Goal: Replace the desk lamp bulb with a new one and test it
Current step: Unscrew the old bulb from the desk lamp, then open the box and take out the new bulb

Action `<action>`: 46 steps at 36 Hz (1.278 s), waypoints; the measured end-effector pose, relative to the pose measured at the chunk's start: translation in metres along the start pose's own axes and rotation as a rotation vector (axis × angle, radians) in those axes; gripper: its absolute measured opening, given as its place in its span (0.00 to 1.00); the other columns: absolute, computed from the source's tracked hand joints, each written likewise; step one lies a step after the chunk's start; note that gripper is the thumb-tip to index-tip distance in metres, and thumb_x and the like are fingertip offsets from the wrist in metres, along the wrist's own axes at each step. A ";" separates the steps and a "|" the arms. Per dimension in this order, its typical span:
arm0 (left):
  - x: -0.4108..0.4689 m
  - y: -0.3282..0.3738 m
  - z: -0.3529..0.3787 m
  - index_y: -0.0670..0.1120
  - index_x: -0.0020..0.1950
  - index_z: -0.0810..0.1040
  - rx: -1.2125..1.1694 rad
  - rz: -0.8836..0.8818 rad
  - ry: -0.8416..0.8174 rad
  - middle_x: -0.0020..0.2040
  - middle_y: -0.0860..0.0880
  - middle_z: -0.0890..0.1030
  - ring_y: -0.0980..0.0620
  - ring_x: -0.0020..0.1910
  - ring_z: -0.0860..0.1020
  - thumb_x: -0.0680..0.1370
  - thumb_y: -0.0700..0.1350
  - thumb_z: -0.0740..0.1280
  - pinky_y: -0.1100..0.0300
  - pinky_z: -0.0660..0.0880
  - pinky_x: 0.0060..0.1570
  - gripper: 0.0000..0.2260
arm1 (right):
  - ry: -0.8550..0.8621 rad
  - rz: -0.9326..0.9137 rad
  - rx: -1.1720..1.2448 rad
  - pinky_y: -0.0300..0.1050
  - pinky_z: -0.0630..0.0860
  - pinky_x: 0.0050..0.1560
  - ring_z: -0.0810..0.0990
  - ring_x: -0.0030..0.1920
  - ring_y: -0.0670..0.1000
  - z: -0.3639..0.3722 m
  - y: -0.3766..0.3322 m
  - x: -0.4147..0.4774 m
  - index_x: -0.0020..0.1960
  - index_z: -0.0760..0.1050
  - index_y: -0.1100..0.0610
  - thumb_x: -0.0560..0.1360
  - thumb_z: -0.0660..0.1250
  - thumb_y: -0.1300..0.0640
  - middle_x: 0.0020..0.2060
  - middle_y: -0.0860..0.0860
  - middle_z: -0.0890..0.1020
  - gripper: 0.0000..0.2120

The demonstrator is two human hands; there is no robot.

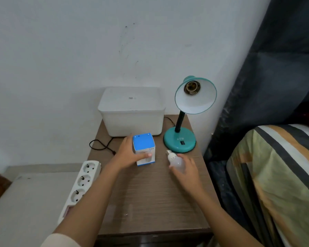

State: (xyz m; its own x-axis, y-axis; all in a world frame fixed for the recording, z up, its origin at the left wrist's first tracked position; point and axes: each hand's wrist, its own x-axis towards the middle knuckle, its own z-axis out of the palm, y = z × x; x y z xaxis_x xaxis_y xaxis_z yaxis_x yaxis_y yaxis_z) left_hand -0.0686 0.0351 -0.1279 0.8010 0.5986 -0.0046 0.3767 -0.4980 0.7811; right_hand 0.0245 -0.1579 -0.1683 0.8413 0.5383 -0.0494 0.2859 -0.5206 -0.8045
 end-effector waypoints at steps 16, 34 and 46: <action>0.008 -0.029 0.007 0.50 0.73 0.58 -0.259 -0.063 -0.050 0.71 0.51 0.67 0.52 0.68 0.66 0.65 0.46 0.79 0.57 0.67 0.62 0.43 | -0.075 -0.039 -0.036 0.50 0.68 0.67 0.68 0.67 0.51 0.019 0.002 0.019 0.70 0.64 0.52 0.68 0.72 0.45 0.66 0.51 0.69 0.34; 0.004 -0.040 0.003 0.53 0.76 0.50 -0.164 -0.010 -0.173 0.75 0.51 0.61 0.54 0.70 0.65 0.66 0.54 0.77 0.57 0.66 0.65 0.48 | -0.401 -0.566 -0.515 0.45 0.75 0.56 0.76 0.57 0.51 0.013 -0.093 0.080 0.58 0.78 0.55 0.70 0.72 0.52 0.59 0.50 0.77 0.18; 0.003 -0.041 0.004 0.53 0.76 0.51 -0.196 0.010 -0.187 0.69 0.55 0.65 0.62 0.62 0.68 0.67 0.50 0.76 0.67 0.68 0.58 0.45 | -0.352 -0.708 -0.656 0.49 0.76 0.55 0.77 0.56 0.52 0.014 -0.098 0.076 0.60 0.78 0.56 0.71 0.70 0.52 0.59 0.52 0.79 0.19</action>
State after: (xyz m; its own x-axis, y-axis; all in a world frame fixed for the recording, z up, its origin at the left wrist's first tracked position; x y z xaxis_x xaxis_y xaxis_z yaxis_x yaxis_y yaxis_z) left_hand -0.0802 0.0546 -0.1622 0.8833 0.4586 -0.0976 0.2856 -0.3613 0.8876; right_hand 0.0539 -0.0567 -0.1013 0.2305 0.9715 0.0545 0.9475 -0.2114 -0.2399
